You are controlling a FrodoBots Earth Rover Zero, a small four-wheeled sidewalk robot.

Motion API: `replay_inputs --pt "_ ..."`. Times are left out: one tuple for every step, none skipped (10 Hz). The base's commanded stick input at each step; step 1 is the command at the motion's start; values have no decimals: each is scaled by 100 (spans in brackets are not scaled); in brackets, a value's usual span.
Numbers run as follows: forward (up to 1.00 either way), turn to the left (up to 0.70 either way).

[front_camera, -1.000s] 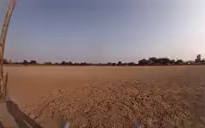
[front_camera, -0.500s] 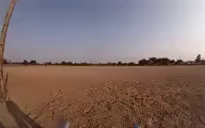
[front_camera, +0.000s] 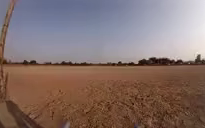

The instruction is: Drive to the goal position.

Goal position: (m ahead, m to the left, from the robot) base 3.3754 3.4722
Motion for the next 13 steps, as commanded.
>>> replay_inputs --pt "70 0" --pt "70 0" --pt "70 0" --pt "70 0" --pt "70 0" --pt "70 0" --pt "70 0" --pt "70 0" --pt "70 0" --pt "70 0" --pt "70 0" --pt "70 2" --pt "70 7"
